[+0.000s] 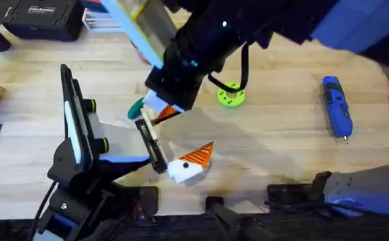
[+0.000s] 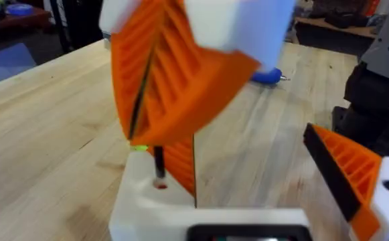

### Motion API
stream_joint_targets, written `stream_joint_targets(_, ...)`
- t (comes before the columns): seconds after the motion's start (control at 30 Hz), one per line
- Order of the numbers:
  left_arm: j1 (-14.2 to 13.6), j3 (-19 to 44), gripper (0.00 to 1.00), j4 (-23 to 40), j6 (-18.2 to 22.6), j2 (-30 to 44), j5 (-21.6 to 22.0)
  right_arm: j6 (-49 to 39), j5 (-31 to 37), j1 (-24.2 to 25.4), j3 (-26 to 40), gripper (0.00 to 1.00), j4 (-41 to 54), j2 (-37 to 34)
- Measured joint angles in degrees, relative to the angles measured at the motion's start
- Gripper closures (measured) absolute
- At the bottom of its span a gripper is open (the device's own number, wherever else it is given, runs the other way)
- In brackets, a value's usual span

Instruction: Pick up the gripper from the table and insert it into the empty holder that is missing its gripper. Then pick up a screw, insert it into the mounting hole, and use the screwdriver to tighten it. Finally, clean up the table by picking up the vegetable and placing it into the bucket.

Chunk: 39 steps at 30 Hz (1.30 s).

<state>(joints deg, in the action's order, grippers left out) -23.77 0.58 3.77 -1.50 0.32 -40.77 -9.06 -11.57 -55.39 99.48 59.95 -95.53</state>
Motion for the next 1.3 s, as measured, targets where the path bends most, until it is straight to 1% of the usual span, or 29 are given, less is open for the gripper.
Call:
stream_joint_targets(0.13,0.00,0.00,0.015,0.00,0.00,0.00,0.00,0.00,1.08,-1.03,0.00,0.994,0.12,0.00)
stream_joint_targets(0.53,0.00,0.00,0.016,0.01,-0.02,0.00,0.00,0.01,2.15,-1.06,0.00,0.994,0.08,-1.46)
stream_joint_targets(1.1,0.00,0.00,0.015,0.02,0.00,0.00,0.00,0.02,3.23,-1.06,0.00,0.994,0.12,-1.46)
stream_joint_targets(1.3,0.00,0.00,0.015,0.02,-0.04,-0.01,0.00,0.02,3.21,-1.06,0.00,0.994,1.75,-1.51)
